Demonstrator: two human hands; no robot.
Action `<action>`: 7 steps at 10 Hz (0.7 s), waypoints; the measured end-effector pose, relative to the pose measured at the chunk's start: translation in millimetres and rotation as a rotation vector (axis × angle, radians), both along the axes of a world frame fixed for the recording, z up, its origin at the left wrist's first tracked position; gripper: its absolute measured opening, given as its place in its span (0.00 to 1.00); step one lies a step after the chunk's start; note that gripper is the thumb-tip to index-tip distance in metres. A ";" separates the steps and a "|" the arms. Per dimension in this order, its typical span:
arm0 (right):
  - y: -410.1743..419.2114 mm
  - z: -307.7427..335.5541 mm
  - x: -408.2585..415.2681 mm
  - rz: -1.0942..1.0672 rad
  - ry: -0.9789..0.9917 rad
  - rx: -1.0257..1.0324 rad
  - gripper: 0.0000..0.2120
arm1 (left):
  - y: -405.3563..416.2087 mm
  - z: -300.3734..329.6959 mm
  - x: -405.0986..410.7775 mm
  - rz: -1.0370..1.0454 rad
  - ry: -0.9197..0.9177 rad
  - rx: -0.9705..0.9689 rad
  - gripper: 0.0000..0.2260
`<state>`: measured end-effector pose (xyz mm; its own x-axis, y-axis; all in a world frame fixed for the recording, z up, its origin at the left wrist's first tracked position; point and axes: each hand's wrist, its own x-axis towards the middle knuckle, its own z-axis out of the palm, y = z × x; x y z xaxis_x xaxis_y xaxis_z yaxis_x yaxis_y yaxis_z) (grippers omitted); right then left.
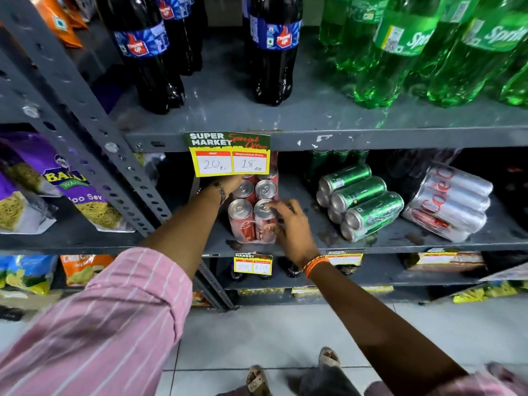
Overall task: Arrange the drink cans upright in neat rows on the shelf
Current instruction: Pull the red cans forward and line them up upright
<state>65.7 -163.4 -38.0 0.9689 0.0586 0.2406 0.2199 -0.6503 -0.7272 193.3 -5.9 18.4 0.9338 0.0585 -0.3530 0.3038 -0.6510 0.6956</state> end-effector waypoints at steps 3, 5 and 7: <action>-24.4 27.3 56.0 -0.032 0.031 -0.041 0.29 | 29.0 -42.3 -45.7 0.428 -0.411 -0.246 0.12; -34.3 31.4 89.2 0.027 0.164 -0.027 0.28 | 16.8 -62.2 -87.5 0.454 -0.433 -0.220 0.14; -40.1 32.6 86.4 0.063 0.237 -0.055 0.34 | 18.7 -57.5 -81.7 0.484 -0.362 -0.240 0.14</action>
